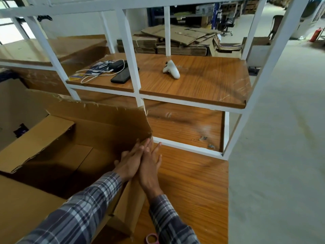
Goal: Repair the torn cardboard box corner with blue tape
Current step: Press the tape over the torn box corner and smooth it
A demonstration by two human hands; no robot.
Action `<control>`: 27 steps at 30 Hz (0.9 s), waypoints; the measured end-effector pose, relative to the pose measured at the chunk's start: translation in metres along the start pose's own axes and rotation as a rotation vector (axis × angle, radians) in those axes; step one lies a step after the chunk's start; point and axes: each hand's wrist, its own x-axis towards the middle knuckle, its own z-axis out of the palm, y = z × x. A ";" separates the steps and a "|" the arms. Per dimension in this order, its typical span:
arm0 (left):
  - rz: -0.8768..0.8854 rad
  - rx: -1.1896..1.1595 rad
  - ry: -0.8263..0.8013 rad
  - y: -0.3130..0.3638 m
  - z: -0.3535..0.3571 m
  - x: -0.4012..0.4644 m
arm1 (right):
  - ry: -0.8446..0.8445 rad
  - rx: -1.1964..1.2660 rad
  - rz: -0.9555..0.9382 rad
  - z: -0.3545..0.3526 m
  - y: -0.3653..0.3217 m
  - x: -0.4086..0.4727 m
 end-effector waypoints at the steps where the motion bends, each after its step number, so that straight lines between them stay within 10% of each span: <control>1: -0.003 0.047 0.003 0.002 0.001 0.000 | -0.007 0.022 0.004 0.002 0.002 -0.008; 27: -0.043 0.021 -0.048 -0.007 -0.018 -0.061 | -0.004 -0.022 -0.004 -0.002 0.004 -0.043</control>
